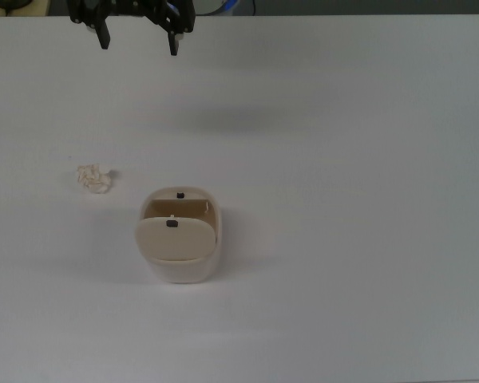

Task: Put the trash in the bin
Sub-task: 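Move the open gripper down toward the crumpled white paper ball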

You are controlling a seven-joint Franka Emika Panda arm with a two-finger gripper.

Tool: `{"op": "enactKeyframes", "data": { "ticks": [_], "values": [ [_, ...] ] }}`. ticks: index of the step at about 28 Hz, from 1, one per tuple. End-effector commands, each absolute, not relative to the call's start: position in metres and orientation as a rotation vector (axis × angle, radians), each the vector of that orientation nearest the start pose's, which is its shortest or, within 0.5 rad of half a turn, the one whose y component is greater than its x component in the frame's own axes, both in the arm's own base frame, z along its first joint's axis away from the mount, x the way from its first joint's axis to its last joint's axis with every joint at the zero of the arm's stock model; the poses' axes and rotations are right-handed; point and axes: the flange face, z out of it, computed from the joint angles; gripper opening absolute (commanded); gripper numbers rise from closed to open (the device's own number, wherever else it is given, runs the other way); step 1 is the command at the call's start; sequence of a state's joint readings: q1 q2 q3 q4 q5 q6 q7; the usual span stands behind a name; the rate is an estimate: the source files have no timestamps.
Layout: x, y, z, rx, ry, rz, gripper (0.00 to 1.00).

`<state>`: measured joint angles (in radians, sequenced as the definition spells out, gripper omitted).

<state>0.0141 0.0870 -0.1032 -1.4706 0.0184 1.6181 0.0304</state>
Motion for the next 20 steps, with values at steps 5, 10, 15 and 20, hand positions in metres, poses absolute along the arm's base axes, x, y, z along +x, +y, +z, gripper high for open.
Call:
{"op": "enactKeyframes", "data": {
  "ticks": [5,10,15,20],
  "values": [
    [0.573,-0.059,0.630,-3.002,0.238,-0.039,1.00],
    [0.580,-0.085,0.614,-3.000,0.249,-0.018,1.00],
    [0.595,-0.106,0.591,-3.028,0.129,-0.051,1.00],
    [0.610,-0.120,0.543,-3.079,0.085,-0.059,1.00]
  ]
}}
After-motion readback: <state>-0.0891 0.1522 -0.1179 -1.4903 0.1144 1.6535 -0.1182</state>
